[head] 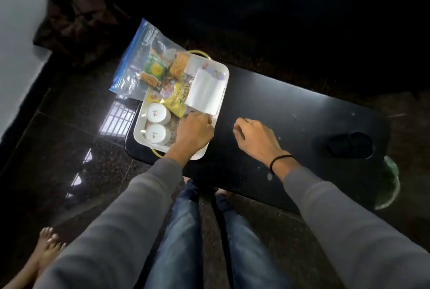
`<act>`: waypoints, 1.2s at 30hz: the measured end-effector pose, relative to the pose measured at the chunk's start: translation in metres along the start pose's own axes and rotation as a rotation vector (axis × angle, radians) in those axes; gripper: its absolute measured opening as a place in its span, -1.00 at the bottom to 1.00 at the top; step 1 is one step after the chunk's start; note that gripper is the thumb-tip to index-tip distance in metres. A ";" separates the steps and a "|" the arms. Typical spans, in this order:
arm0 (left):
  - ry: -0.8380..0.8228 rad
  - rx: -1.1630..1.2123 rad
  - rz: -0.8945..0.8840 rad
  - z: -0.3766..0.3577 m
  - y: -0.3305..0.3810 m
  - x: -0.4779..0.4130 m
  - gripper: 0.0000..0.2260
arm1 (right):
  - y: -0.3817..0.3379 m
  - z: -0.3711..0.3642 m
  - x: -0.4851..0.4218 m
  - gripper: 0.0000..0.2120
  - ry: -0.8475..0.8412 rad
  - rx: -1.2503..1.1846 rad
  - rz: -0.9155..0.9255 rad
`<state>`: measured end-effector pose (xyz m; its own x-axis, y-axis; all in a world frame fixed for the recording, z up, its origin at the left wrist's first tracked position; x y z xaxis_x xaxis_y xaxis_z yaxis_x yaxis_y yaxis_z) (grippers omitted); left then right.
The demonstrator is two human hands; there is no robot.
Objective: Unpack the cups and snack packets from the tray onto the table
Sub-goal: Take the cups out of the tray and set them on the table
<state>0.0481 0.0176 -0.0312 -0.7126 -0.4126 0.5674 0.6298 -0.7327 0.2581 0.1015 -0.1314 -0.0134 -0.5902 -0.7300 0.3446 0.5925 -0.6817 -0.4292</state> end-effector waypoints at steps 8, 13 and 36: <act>0.104 0.032 0.065 -0.027 -0.060 -0.044 -0.59 | 0.005 -0.062 -0.047 -0.84 -0.056 -0.092 -0.030; 0.036 -0.099 0.016 -0.052 -0.064 -0.066 -0.40 | 0.003 -0.088 -0.073 -0.80 -0.085 -0.170 -0.067; -0.130 0.396 -0.078 -0.031 -0.025 -0.050 -0.53 | 0.030 -0.102 -0.044 -0.58 0.342 -1.393 -0.266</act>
<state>0.0585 0.0401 -0.0903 -0.7338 -0.2742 0.6216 0.6638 -0.4837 0.5704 0.0898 -0.1148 -0.1265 -0.8119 -0.4100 0.4155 -0.4358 -0.0480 -0.8988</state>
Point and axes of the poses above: each hand's wrist, its own x-axis away from the middle knuckle, its own z-axis out of the back of the hand, y = z × x, the point moved 6 cm from there along -x, towards the middle knuckle, and after that the axes turned 9 degrees about z, right-handed, at the moved point
